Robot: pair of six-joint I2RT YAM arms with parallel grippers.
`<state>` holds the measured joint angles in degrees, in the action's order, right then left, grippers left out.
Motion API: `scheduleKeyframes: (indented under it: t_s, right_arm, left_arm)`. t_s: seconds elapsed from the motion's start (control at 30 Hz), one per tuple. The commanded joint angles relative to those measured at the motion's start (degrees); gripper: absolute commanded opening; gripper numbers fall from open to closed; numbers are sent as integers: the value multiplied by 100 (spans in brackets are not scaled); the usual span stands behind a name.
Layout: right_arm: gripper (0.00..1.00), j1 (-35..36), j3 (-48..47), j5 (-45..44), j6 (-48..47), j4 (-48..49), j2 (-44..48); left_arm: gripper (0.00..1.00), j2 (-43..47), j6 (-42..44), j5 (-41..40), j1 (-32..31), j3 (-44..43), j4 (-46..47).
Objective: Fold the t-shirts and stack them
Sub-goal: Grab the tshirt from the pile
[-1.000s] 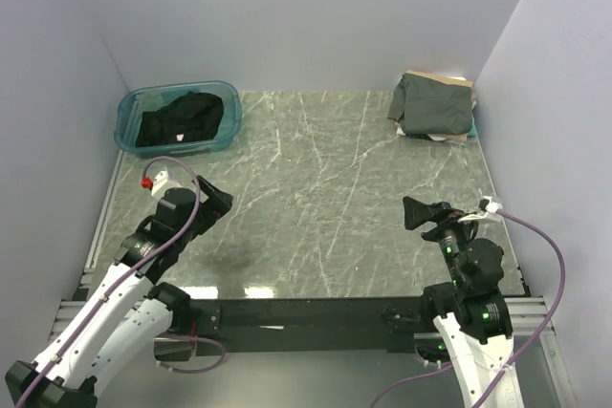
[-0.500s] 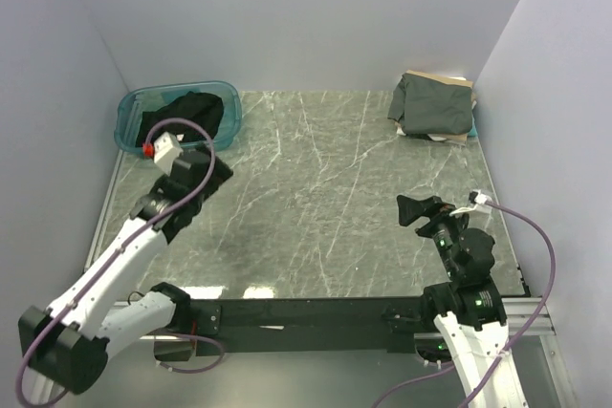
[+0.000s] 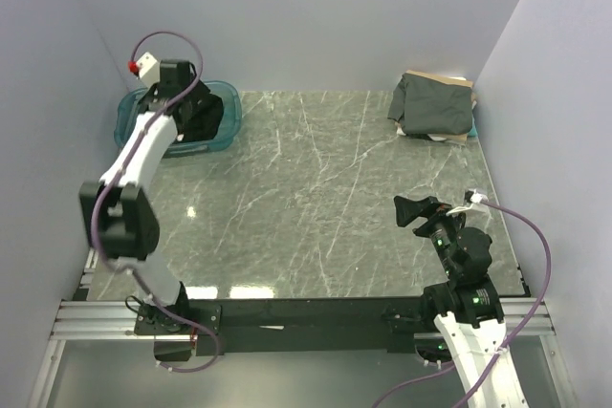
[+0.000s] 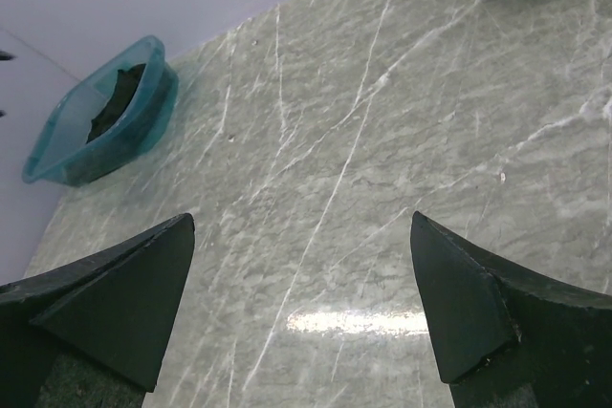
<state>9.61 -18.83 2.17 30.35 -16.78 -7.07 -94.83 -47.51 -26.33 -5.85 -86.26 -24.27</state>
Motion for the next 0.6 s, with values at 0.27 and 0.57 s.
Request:
scheduleKeyframes:
  t_s: [0.27,0.57]
  right_arm:
    - [100,24,2,11,-91,280,-110]
    - [100,32,28,20,-126,333,-40]
  left_arm:
    - [99,-3091,1235,1182,514,-2790,-754]
    - [99,-4710,1244,1227,804,-3802,-1106]
